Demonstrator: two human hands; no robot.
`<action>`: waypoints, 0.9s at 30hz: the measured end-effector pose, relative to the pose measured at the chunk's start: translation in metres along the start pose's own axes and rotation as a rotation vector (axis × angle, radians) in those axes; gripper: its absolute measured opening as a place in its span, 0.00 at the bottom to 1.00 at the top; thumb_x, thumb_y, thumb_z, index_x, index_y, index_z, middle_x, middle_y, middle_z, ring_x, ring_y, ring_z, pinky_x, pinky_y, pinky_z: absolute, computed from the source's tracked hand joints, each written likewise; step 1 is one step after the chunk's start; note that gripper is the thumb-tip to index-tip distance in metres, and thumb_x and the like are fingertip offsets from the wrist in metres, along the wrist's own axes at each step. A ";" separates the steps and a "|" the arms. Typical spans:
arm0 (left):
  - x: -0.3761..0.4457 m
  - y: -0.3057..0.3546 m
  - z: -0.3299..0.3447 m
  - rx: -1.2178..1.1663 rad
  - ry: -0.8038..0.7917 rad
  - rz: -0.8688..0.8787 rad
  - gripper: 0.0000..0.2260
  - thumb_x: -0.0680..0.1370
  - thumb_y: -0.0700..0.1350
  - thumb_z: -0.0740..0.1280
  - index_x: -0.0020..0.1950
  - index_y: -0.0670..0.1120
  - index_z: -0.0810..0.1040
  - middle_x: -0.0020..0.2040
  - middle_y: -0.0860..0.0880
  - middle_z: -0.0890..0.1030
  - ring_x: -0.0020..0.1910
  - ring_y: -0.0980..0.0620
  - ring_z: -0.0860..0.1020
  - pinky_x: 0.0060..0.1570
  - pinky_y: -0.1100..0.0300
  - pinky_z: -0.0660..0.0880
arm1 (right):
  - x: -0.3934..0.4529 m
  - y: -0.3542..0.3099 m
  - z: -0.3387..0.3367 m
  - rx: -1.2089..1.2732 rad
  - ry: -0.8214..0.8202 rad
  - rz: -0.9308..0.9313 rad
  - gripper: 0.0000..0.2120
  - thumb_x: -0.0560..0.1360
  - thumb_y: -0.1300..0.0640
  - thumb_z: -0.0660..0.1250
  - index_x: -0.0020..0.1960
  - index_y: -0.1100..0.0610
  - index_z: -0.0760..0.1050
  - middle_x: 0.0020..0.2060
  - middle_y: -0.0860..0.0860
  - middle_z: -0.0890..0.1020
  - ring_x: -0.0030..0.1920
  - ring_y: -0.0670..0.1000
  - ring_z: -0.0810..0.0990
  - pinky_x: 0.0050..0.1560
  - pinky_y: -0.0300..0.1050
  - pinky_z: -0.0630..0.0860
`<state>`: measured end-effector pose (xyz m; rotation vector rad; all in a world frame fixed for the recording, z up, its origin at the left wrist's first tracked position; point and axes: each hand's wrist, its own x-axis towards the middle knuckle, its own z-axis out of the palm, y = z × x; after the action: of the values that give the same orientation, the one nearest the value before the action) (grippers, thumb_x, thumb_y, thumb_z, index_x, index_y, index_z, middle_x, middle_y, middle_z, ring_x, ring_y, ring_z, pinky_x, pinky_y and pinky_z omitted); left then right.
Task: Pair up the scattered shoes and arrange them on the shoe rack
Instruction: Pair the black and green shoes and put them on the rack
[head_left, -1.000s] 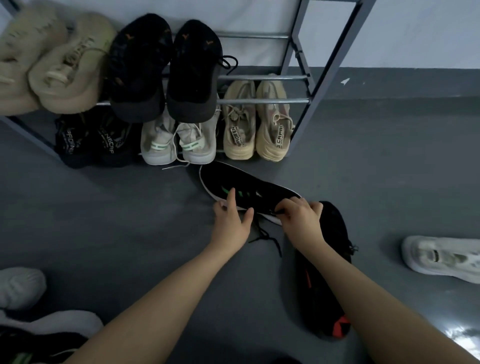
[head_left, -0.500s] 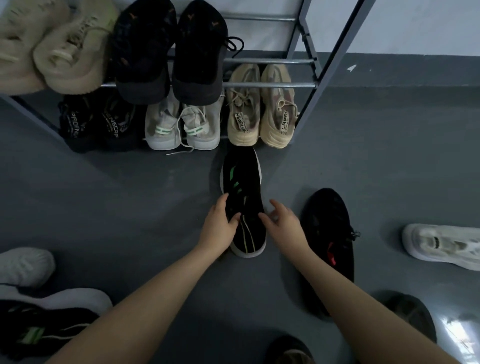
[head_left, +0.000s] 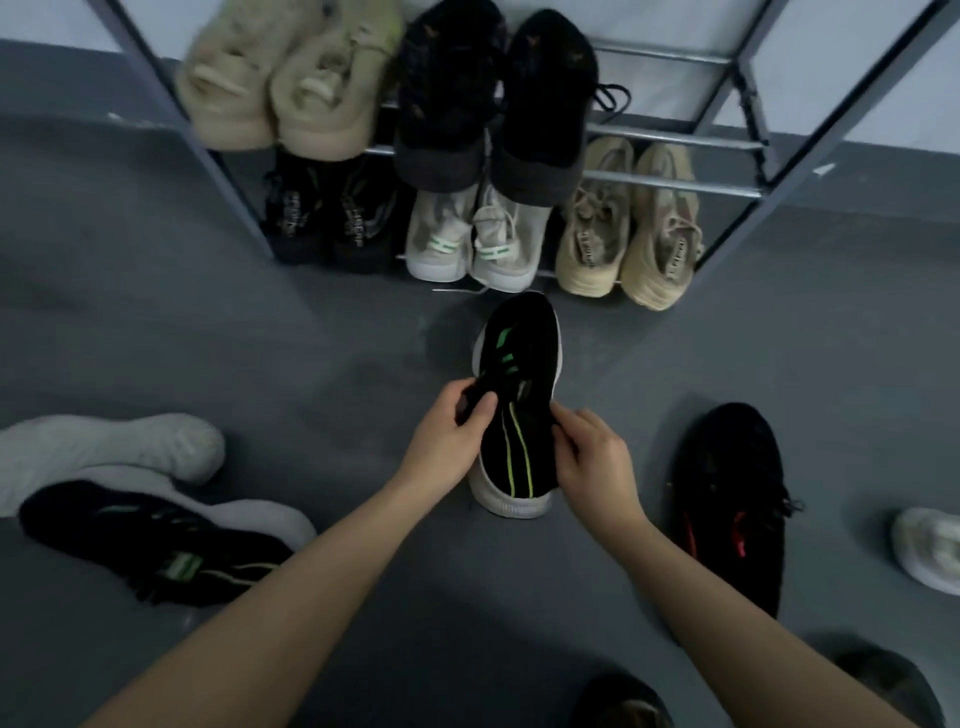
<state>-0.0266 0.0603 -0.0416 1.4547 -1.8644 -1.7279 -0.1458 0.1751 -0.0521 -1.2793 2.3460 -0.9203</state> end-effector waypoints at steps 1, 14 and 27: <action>-0.005 0.002 -0.013 -0.004 0.018 -0.002 0.14 0.77 0.53 0.63 0.62 0.51 0.71 0.57 0.53 0.78 0.56 0.55 0.76 0.59 0.56 0.73 | -0.003 -0.009 0.004 0.010 0.001 -0.041 0.17 0.75 0.65 0.60 0.62 0.58 0.76 0.35 0.50 0.74 0.35 0.50 0.75 0.34 0.45 0.71; -0.090 -0.040 -0.155 -0.281 0.430 0.061 0.16 0.78 0.43 0.64 0.65 0.47 0.67 0.50 0.54 0.78 0.46 0.64 0.78 0.44 0.71 0.75 | -0.007 -0.142 0.065 0.265 -0.243 -0.305 0.14 0.78 0.60 0.61 0.63 0.52 0.75 0.44 0.48 0.80 0.44 0.44 0.78 0.46 0.39 0.74; -0.166 -0.126 -0.250 -0.136 0.845 -0.110 0.18 0.79 0.46 0.61 0.68 0.56 0.64 0.44 0.57 0.79 0.41 0.59 0.77 0.42 0.58 0.75 | -0.024 -0.202 0.185 -0.152 -0.669 -0.373 0.21 0.74 0.49 0.66 0.66 0.52 0.71 0.56 0.52 0.79 0.57 0.54 0.77 0.56 0.48 0.73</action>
<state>0.2962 0.0475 -0.0027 1.8474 -1.2040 -0.9754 0.0958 0.0438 -0.0550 -1.7837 1.7060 -0.3143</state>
